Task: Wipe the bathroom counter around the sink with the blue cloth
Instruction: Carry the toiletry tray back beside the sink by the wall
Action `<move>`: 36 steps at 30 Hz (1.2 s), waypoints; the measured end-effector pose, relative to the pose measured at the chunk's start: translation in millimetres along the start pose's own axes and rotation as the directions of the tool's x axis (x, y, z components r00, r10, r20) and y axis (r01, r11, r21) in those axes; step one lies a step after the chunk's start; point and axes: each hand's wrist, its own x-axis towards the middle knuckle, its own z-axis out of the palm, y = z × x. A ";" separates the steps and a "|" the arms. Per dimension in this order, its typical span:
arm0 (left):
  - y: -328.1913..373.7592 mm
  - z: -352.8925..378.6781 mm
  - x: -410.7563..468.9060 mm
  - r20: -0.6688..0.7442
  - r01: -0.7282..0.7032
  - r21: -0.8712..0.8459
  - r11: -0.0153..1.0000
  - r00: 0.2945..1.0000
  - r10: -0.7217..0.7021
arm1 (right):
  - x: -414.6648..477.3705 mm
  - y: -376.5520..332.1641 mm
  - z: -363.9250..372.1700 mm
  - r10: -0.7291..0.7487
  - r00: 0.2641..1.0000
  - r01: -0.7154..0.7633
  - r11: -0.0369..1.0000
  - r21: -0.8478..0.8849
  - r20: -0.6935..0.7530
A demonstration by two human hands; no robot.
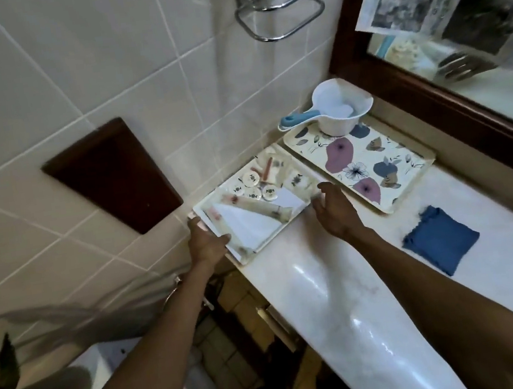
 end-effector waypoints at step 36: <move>23.6 168.7 -255.4 0.697 -0.525 0.109 0.844 0.645 0.312 | -384.8 224.2 -132.4 0.501 0.785 -0.333 0.837 0.435 -0.365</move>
